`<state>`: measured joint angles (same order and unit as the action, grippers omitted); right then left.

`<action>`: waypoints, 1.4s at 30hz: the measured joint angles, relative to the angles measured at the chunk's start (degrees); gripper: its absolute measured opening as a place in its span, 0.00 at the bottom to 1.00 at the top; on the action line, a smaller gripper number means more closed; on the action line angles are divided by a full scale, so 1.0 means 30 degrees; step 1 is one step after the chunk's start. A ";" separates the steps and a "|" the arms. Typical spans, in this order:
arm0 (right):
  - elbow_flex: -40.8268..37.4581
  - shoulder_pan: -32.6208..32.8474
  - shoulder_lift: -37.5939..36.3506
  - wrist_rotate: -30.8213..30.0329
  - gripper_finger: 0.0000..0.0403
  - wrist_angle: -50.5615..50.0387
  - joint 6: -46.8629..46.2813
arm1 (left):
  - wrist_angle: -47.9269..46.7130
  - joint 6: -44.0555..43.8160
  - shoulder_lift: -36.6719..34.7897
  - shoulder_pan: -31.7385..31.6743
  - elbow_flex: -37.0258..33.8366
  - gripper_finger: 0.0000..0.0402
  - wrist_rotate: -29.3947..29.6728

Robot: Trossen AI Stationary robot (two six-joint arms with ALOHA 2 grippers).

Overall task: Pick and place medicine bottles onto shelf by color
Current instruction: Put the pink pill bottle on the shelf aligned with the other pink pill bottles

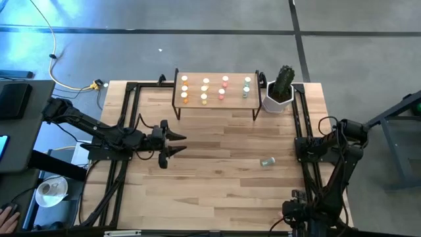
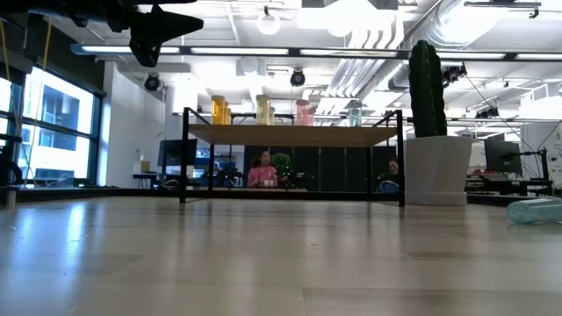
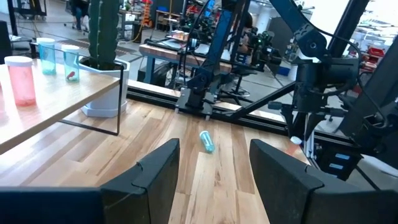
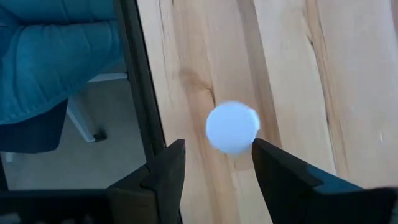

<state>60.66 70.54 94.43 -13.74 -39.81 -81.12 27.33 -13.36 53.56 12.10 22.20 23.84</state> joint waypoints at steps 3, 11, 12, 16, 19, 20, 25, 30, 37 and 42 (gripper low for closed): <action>0.0000 -0.0044 0.0000 -0.0023 0.44 -0.0063 0.0029 | 0.0000 0.0001 0.0000 0.0007 0.0000 0.46 -0.0003; 0.0000 -0.0058 0.0000 -0.1274 0.44 -0.0073 0.0050 | -0.0002 0.0005 -0.0003 0.0007 0.0000 0.46 -0.0003; 0.0000 -0.0058 0.0000 -0.1310 0.44 -0.0080 0.0050 | 0.0000 -0.0003 0.0000 0.0007 0.0000 0.46 -0.0003; 0.0000 -0.0051 0.0003 -0.1503 0.44 -0.0113 0.0050 | 0.0000 -0.0003 0.0000 0.0007 0.0000 0.46 -0.0003; 0.0000 -0.0051 0.0029 -0.1507 0.44 -0.0133 0.0050 | -0.0007 0.0002 0.0000 0.0006 0.0000 0.46 -0.0009; 0.0000 -0.0058 0.0029 -0.1507 0.44 -0.0143 0.0046 | -0.0007 -0.0003 0.0000 0.0007 0.0004 0.46 -0.0010; 0.0000 -0.0058 0.0029 -0.1598 0.44 -0.0416 0.0050 | -0.0007 0.0004 0.0000 0.0007 0.0000 0.46 -0.0010; 0.0000 -0.0202 0.0112 -0.1806 0.44 -0.0430 0.0050 | -0.0007 0.0001 0.0000 0.0007 0.0004 0.46 -0.0010; 0.0000 -0.0408 0.0938 -0.0920 0.44 -0.0176 0.0196 | -0.0007 0.0003 0.0000 0.0007 0.0000 0.46 -0.0010; 0.0000 -0.0401 0.1064 -0.0875 0.44 -0.0117 0.0103 | -0.0007 0.0005 0.0000 0.0000 0.0007 0.46 -0.0010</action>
<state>60.66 69.34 97.62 -16.37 -40.16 -80.81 27.31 -13.34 53.56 12.10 22.22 23.81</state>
